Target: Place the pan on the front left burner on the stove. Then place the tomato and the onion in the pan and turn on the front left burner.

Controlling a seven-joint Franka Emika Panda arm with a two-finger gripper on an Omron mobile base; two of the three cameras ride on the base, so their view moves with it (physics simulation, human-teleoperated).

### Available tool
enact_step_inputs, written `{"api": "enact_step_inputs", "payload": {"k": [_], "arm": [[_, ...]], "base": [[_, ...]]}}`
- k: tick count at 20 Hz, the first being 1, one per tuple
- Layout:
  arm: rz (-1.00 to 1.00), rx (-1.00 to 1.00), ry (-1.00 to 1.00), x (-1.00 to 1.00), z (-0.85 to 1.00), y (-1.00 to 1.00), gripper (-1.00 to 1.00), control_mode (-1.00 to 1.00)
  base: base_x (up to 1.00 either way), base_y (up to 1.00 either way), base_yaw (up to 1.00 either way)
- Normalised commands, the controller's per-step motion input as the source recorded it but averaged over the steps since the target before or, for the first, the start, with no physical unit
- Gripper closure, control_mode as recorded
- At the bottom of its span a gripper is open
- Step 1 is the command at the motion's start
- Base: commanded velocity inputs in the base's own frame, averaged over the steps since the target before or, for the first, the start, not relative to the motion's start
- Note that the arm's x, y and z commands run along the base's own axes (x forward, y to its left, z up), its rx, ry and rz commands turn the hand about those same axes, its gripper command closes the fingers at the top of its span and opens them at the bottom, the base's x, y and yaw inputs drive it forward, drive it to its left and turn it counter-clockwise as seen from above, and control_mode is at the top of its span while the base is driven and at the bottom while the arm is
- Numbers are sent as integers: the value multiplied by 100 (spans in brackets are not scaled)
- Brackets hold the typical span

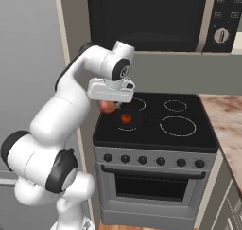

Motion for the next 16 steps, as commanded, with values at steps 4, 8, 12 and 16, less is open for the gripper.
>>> {"api": "enact_step_inputs", "payload": {"k": [4, 8, 12, 16], "arm": [[21, 7, 6, 65, -27, -28, 100, -100], [23, 5, 1, 43, -16, -30, 100, -100], [19, 3, 1, 28, -16, -14, 100, -100], [17, 1, 0, 6, -29, -1, 100, -100]], "base": [[0, 0, 0], [0, 0, 0], [0, 0, 0], [0, 0, 0]]}}
